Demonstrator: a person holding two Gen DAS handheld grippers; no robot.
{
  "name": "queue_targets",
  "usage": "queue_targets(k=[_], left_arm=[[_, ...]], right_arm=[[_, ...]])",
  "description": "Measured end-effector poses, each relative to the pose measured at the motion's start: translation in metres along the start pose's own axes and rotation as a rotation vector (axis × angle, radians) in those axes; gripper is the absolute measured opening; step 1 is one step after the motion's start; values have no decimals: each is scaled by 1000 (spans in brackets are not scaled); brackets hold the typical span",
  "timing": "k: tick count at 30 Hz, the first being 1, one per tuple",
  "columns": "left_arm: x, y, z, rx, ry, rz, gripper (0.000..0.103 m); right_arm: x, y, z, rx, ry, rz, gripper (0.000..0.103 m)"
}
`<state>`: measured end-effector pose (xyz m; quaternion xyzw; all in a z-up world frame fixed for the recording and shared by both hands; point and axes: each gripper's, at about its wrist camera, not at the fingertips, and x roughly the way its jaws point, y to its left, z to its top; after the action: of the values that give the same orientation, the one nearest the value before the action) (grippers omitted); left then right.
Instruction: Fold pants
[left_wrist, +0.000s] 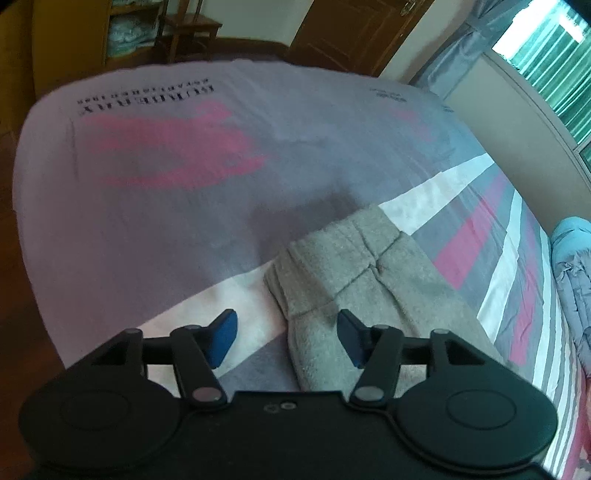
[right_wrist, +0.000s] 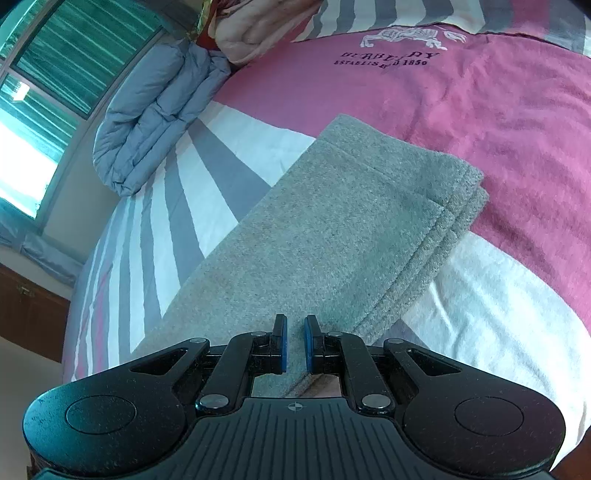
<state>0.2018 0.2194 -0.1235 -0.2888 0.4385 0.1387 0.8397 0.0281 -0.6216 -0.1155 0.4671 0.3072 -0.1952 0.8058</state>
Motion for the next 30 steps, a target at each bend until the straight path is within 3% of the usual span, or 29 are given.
queue_targets(k=[1,2,4,7,11,14,17,19,23,27,30], left_arm=[[2,0,-1,-4,5,-4,41],[6,-1,0,-9,8,-14,26],[11,-4,1,-15,16,-33,12],[8,-15,1,24,-24,-4,8],[-1,-23,13,-10,-74,-21,5],[-7,-29,21,22,-113,-37,5],[18,-18,-1,74,-42,64,5],[19,-12,-12,88,-51,68,5],[3,-24,-8,117,-66,110,21],[-34,-55,-30,252,-107,53,29],[-50,-87,-60,362,-82,-19,41]], right_arm=[[0,0,-1,-1,0,-2,9],[0,1,-1,-1,0,-3,9],[-1,3,-2,-11,2,-8,9],[-1,7,-1,-38,-1,-21,9],[1,11,-2,-59,-3,-38,9],[2,20,-4,-104,-4,-51,9],[5,26,-6,-141,-1,-55,9],[10,25,-7,-136,6,-58,9],[11,26,-7,-144,17,-56,9],[4,26,-3,-177,13,-41,9],[-4,16,1,-166,11,-39,9]])
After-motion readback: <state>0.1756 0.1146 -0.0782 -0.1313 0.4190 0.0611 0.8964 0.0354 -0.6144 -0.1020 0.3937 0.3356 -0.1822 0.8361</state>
